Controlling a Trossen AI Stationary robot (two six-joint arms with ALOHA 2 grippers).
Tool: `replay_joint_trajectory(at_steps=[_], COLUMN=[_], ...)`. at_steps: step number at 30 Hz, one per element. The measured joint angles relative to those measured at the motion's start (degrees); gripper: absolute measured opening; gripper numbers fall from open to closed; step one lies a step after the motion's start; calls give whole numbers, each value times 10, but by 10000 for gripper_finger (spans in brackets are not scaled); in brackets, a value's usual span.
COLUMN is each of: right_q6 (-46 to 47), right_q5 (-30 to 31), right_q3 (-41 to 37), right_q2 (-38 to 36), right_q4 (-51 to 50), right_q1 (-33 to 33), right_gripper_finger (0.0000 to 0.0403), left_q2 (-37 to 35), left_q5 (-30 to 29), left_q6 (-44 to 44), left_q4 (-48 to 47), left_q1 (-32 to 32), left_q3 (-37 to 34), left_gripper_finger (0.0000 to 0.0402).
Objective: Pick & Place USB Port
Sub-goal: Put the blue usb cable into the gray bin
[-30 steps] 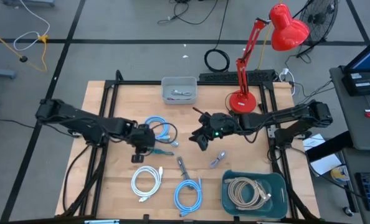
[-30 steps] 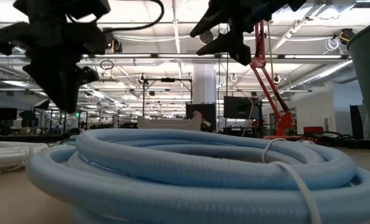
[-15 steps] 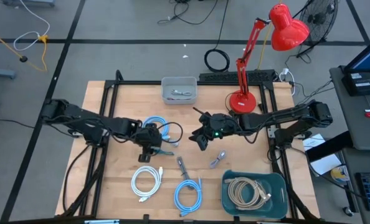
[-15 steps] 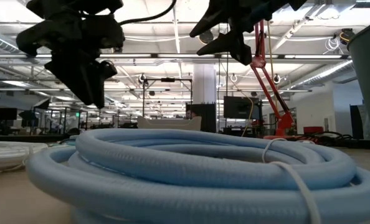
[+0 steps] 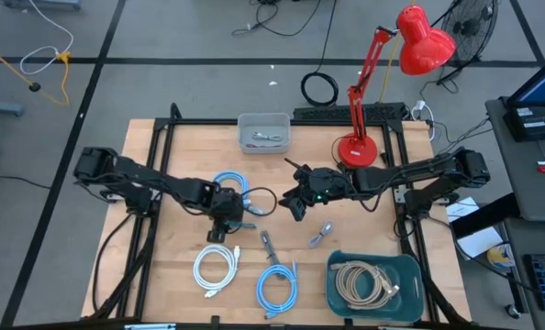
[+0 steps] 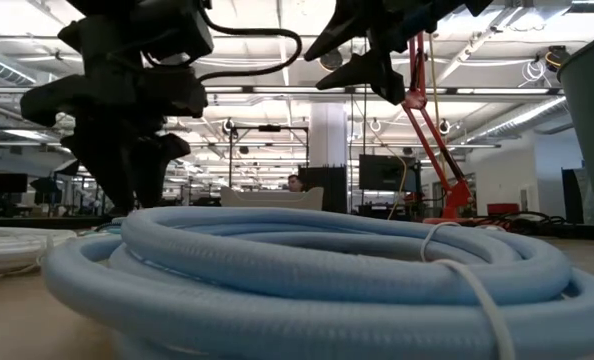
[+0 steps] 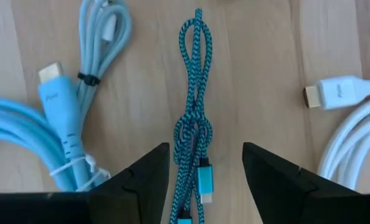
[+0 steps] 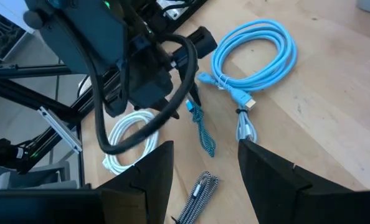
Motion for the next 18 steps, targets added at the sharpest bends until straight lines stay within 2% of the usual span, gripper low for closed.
replay_joint_trajectory(at_steps=[11, 18], right_q6=[0, -2], right_q5=[0, 0], right_q3=[0, 0], right_q2=[0, 0], right_q4=[0, -2], right_q1=[1, 1], right_gripper_finger=[171, 171], left_q2=[5, 43], left_q5=[-4, 5], left_q6=[4, -2], left_q4=[29, 28], left_q1=[1, 1], left_q3=[0, 0], left_gripper_finger=[207, 207])
